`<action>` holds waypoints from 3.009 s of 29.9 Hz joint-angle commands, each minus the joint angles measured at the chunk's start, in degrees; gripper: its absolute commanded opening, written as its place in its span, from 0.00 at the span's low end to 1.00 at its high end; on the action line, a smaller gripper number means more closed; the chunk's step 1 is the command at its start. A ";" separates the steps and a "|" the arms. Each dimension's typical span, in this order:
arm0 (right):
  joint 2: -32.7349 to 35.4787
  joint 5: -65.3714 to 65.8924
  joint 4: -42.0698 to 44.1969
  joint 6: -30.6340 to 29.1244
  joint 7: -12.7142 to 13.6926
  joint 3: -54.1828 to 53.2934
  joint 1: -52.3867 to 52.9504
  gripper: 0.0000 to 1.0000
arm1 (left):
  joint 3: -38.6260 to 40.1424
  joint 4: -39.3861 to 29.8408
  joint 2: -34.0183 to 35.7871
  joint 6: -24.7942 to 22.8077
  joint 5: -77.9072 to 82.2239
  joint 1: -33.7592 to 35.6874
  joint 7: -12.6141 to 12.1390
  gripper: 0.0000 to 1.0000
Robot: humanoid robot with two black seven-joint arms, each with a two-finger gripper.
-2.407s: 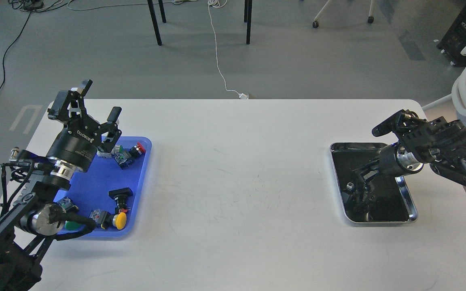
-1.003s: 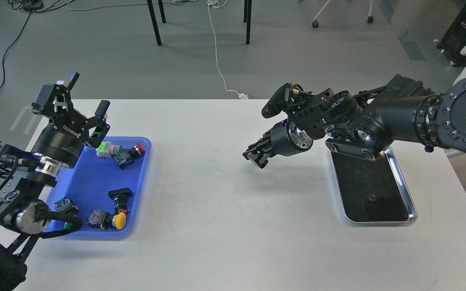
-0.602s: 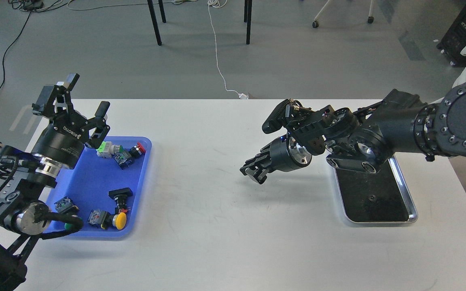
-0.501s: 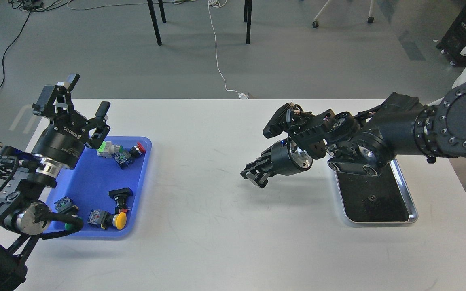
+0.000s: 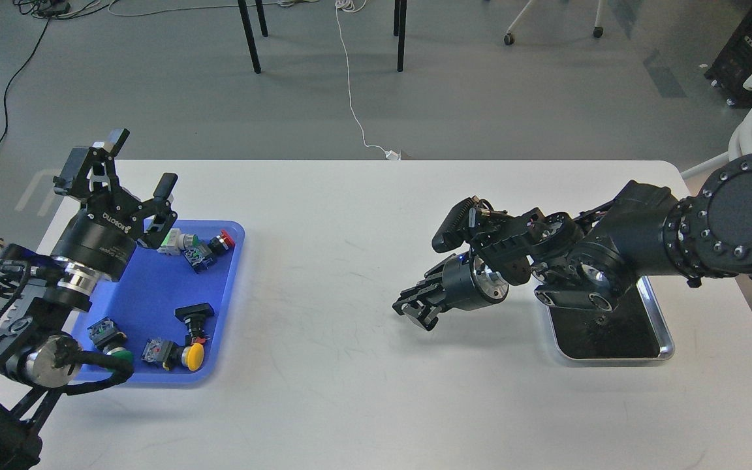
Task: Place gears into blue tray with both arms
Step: 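Lift the black gear and carry it toward the table center, then open the right gripper to drop the gear, then retract, then reach the left gripper toward the black gear on the table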
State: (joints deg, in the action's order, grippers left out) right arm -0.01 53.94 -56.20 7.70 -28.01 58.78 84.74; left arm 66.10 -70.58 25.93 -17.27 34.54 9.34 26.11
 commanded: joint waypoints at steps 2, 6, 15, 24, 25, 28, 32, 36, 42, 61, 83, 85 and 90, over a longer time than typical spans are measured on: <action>0.01 -0.06 0.21 0.21 0.01 0.02 -0.89 0.24 | -0.09 0.00 -0.09 0.04 0.00 -0.03 0.00 0.98; 0.01 -0.15 0.48 0.39 0.01 0.02 -2.12 0.25 | 0.00 0.00 -0.09 0.04 0.00 -0.03 0.00 0.98; 0.01 -0.15 1.27 1.18 0.01 -0.07 -2.82 0.29 | 0.00 0.00 0.00 -0.05 0.00 -0.20 0.00 0.98; 0.01 -0.59 1.36 2.41 0.01 0.02 -3.09 0.60 | 0.00 0.00 0.09 0.04 0.09 -0.20 0.09 0.98; 0.01 -0.68 1.36 2.76 0.01 0.02 -3.18 0.63 | 0.00 0.00 0.18 -0.05 0.09 -0.20 0.09 0.98; 0.01 -1.20 1.36 3.11 0.01 -0.85 -3.00 0.71 | 0.08 0.00 0.26 0.04 0.09 -0.20 0.09 0.98; 0.01 -7.08 1.18 2.76 0.01 -5.24 -1.34 0.96 | -0.18 0.00 0.96 -0.13 0.00 -0.20 0.00 0.98; 0.01 -9.29 0.57 2.06 0.01 -11.65 -0.63 0.96 | -0.35 0.00 1.93 -2.50 0.09 -0.11 0.00 0.98; 10.53 -25.51 -0.92 -2.50 0.01 -27.54 -8.70 0.95 | -0.79 0.00 2.29 -2.60 0.53 0.68 -0.09 0.98; 34.81 -63.60 -4.71 -23.07 0.01 -77.32 -44.56 0.95 | -11.22 -6.94 2.02 -4.79 36.00 9.71 1.89 0.98; 41.05 -66.86 -3.74 -35.70 0.01 -78.47 -54.42 0.97 | -56.33 9.92 -10.98 -4.71 90.46 46.28 1.89 0.95; 41.05 -66.86 -3.74 -35.70 0.01 -78.55 -54.42 0.97 | -58.35 11.60 -12.47 -4.18 90.46 47.43 1.89 0.91; 41.58 -66.77 -3.92 -35.70 0.01 -78.82 -54.50 0.97 | -61.00 15.37 -16.25 -4.09 90.46 48.75 1.89 0.79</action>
State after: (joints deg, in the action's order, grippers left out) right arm 41.20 -12.92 -60.02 -28.01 -28.00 -19.83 30.29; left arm 6.26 -57.73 12.03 -21.47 125.01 57.53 28.01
